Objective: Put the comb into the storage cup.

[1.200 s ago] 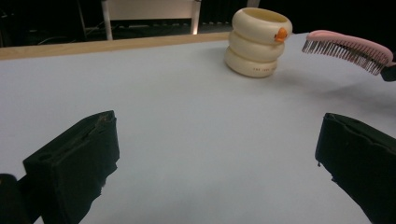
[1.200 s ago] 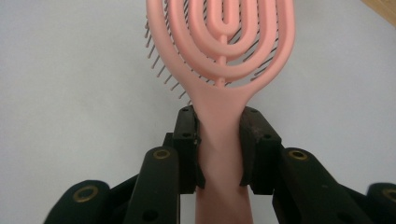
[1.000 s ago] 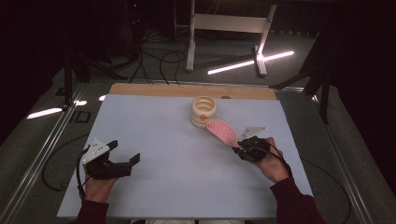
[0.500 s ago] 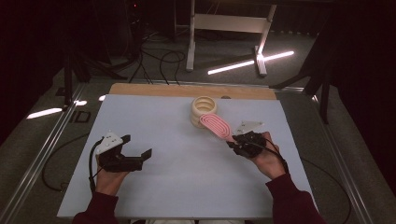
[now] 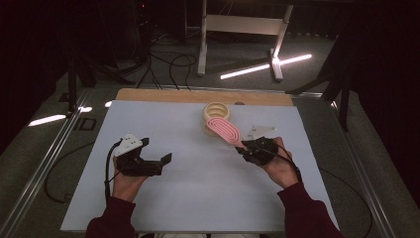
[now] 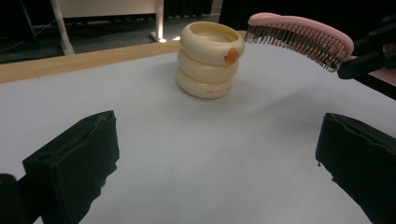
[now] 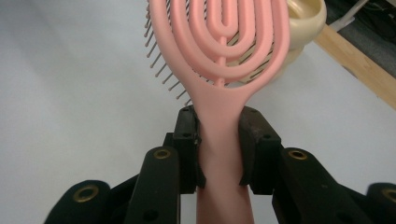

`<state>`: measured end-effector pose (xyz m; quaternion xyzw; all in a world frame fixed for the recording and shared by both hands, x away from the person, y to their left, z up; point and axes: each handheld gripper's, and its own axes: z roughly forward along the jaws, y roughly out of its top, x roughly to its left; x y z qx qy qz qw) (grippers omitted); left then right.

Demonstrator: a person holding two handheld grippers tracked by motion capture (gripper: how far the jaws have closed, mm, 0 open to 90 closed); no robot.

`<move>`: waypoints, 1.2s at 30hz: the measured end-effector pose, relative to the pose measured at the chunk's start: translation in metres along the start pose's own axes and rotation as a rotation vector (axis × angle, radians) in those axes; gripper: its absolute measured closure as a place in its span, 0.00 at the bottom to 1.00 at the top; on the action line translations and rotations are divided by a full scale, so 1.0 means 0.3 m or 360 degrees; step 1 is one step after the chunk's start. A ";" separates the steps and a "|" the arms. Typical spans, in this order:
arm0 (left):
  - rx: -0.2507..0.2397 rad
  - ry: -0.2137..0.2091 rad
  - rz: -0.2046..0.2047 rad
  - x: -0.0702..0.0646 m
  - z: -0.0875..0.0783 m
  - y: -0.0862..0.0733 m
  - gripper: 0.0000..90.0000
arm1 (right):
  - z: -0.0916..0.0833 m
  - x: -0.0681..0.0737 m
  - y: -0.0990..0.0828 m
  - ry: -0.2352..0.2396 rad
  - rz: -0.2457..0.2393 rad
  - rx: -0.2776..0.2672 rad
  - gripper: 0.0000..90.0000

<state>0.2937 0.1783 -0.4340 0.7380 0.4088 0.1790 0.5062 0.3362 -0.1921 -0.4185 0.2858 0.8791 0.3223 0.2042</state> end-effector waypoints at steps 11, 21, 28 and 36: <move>0.0011 -0.0034 0.0001 -0.027 0.056 0.043 0.00 | -0.001 0.032 0.059 0.0015 -0.0052 -0.0054 0.78; 0.0009 -0.0087 -0.0008 -0.067 0.117 0.090 0.00 | 0.015 0.061 0.081 0.0038 -0.0077 -0.0072 0.78; 0.0024 -0.0146 -0.0014 -0.109 0.175 0.115 0.00 | 0.018 0.076 0.089 0.0031 -0.0096 -0.0089 0.78; 0.0036 -0.0196 -0.0058 -0.156 0.246 0.138 0.00 | 0.016 0.088 0.096 -0.0005 -0.0136 -0.0115 0.79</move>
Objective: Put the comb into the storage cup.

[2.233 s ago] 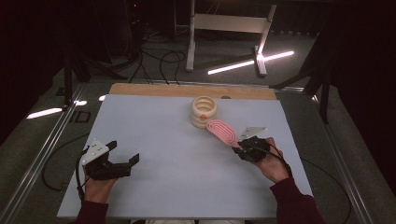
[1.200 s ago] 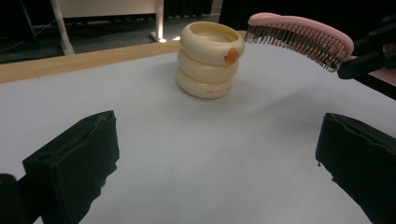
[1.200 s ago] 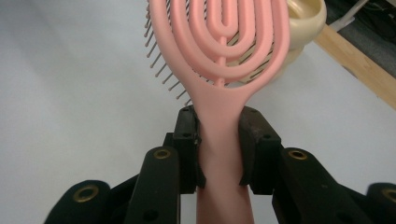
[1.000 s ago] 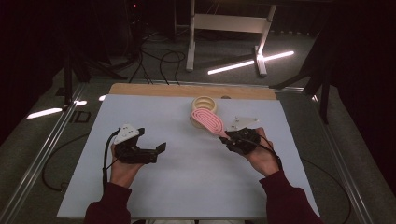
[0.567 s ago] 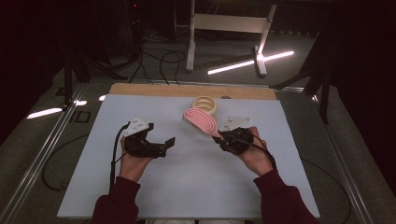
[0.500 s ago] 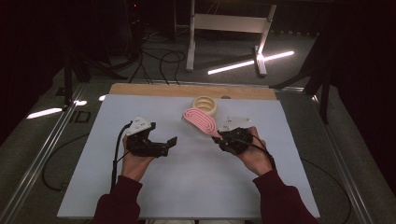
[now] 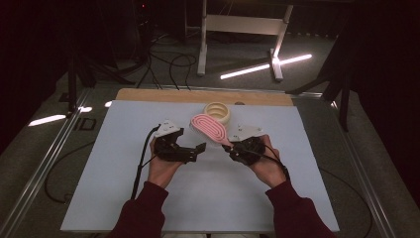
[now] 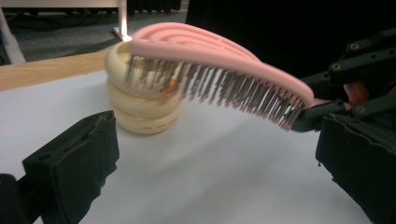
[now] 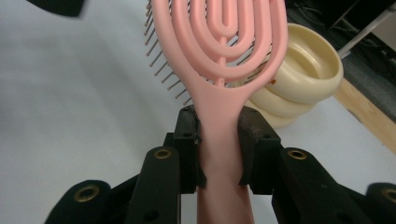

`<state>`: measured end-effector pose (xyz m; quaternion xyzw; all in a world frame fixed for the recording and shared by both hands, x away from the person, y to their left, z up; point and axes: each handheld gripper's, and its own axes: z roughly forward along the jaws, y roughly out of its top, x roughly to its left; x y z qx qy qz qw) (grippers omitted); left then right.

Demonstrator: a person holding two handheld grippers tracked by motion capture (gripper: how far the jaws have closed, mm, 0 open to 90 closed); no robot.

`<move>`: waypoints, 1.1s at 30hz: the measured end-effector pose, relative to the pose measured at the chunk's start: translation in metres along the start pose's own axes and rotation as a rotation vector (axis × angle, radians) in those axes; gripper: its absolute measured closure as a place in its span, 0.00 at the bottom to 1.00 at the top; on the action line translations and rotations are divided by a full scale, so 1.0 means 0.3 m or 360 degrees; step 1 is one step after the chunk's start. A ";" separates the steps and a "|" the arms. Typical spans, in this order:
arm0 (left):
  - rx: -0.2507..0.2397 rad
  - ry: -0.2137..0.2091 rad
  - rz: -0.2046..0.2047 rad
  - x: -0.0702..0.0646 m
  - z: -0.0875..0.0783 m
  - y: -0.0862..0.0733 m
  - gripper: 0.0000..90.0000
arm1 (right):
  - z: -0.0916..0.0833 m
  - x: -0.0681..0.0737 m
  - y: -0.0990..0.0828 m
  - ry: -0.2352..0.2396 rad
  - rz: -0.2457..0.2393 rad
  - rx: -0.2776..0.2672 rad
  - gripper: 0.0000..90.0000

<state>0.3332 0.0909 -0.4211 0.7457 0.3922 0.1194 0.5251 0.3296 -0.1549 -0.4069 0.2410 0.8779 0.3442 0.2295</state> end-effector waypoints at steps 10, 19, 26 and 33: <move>-0.0025 -0.0054 -0.0128 -0.031 0.066 0.030 0.00 | -0.003 0.014 0.012 -0.0001 -0.0006 -0.0038 0.79; -0.0039 -0.0097 -0.0239 -0.029 0.090 0.040 0.00 | -0.002 0.028 0.018 -0.0011 -0.0031 -0.0060 0.79; -0.0037 -0.0116 -0.0325 -0.022 0.093 0.049 0.12 | 0.004 0.040 0.021 -0.0004 -0.0047 -0.0082 0.79; -0.0097 -0.0166 -0.0387 -0.016 0.085 0.053 0.26 | 0.001 0.040 0.017 -0.0027 -0.0060 -0.0100 0.79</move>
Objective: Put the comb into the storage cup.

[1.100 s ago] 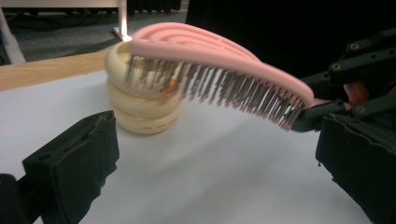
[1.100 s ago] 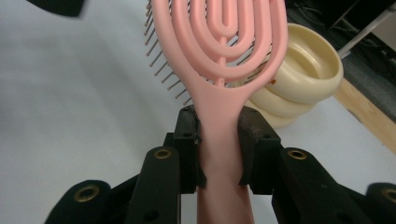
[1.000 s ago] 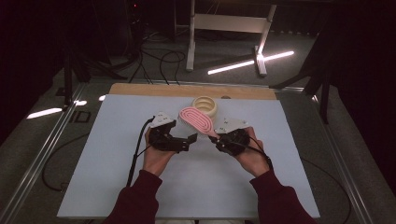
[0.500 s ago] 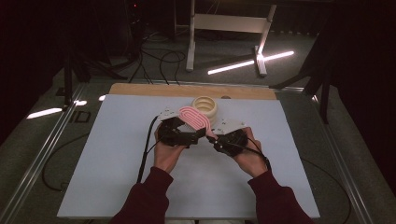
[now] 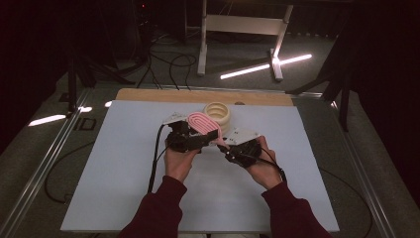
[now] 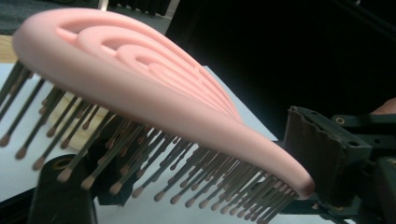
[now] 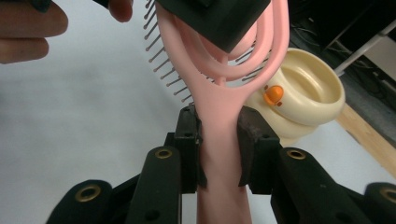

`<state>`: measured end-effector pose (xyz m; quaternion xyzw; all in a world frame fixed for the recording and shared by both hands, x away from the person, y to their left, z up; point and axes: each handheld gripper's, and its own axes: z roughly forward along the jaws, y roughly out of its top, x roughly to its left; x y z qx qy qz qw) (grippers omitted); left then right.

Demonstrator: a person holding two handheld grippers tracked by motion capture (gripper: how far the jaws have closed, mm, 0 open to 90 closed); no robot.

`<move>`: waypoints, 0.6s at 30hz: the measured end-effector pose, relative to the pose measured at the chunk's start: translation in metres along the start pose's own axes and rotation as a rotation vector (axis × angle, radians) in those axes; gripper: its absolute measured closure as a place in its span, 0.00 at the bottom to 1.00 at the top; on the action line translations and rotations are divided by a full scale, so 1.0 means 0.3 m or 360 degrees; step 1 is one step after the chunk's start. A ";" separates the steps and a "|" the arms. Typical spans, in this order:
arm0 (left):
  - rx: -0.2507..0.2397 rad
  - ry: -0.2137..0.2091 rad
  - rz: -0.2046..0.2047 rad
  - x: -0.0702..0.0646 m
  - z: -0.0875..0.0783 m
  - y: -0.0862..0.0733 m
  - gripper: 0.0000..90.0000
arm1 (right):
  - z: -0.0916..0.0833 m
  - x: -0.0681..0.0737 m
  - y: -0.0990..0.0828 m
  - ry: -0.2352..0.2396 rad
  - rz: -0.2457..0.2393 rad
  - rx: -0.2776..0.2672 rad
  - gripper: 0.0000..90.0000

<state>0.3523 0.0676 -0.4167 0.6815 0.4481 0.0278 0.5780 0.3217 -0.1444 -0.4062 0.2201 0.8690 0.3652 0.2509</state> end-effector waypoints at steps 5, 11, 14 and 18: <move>-0.0002 0.0011 -0.0019 -0.005 0.004 0.002 0.31 | 0.001 0.002 -0.001 -0.0030 -0.0019 0.0005 0.79; -0.0021 0.0019 -0.0037 -0.013 -0.001 0.009 0.37 | 0.009 0.004 -0.007 -0.0040 -0.0023 0.0010 0.79; -0.0050 0.0026 -0.0037 -0.019 -0.008 0.015 0.43 | 0.014 0.007 -0.007 -0.0057 -0.0040 0.0010 0.79; -0.0078 0.0026 -0.0030 -0.028 -0.015 0.021 0.53 | 0.020 0.014 -0.008 -0.0068 -0.0046 0.0010 0.78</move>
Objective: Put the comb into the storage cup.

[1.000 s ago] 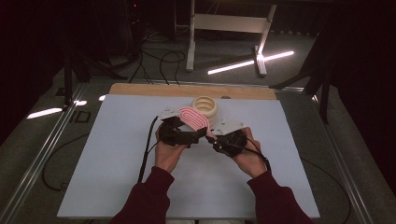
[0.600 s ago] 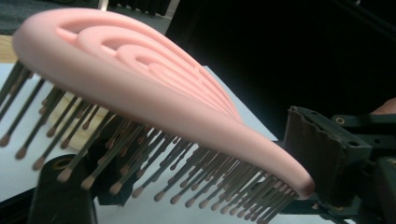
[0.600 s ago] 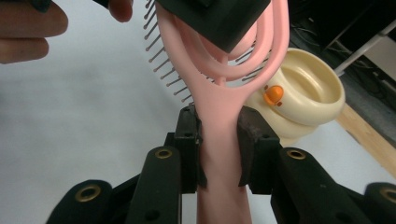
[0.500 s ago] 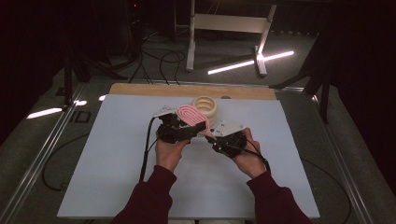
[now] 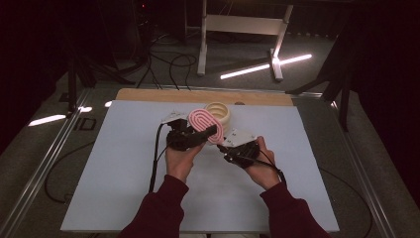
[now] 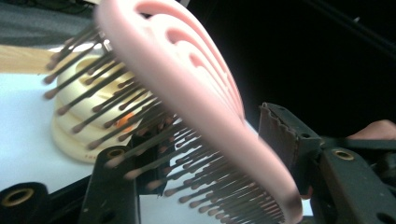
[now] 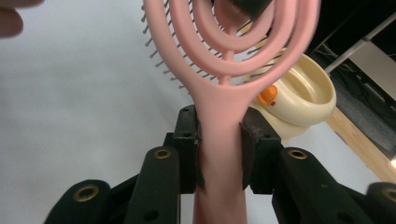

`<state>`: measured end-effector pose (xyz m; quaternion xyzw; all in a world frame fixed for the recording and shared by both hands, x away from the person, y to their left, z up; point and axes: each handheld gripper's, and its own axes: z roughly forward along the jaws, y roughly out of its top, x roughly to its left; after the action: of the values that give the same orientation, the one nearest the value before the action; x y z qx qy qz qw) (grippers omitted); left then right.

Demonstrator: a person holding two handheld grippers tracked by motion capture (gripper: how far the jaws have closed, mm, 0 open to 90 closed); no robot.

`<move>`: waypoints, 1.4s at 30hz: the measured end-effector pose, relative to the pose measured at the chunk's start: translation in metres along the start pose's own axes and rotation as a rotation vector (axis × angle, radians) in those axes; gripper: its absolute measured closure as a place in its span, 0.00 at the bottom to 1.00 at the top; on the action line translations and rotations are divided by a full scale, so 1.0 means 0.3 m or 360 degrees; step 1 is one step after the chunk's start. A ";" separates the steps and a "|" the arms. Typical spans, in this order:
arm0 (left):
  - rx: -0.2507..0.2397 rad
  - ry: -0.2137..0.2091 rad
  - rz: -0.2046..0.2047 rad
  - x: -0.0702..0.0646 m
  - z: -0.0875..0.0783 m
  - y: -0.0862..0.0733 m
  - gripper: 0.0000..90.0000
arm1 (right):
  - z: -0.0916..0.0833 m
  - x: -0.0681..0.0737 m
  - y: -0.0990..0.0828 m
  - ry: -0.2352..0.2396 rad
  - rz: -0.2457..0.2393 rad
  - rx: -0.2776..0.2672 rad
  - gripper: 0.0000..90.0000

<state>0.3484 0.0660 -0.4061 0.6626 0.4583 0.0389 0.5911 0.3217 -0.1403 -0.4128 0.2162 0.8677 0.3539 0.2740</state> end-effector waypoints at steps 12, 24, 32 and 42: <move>-0.0032 -0.0058 0.0040 -0.032 0.002 0.008 0.68 | 0.026 -0.003 -0.010 0.0018 0.0041 -0.0020 0.76; 0.0006 -0.0053 0.0173 -0.065 0.007 0.025 0.71 | 0.029 -0.008 -0.013 0.0068 0.0072 -0.0040 0.63; 0.0008 -0.0030 0.0209 -0.063 -0.005 0.037 0.71 | 0.018 -0.017 -0.031 0.0105 0.0113 -0.0060 0.54; -0.0002 0.0017 0.0263 -0.051 -0.028 0.059 0.71 | 0.009 -0.028 -0.061 0.0143 0.0175 -0.0092 0.49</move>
<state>0.3446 0.0643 -0.3814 0.6976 0.4052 0.0912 0.5837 0.3264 -0.1558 -0.4251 0.2394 0.8553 0.4028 0.2210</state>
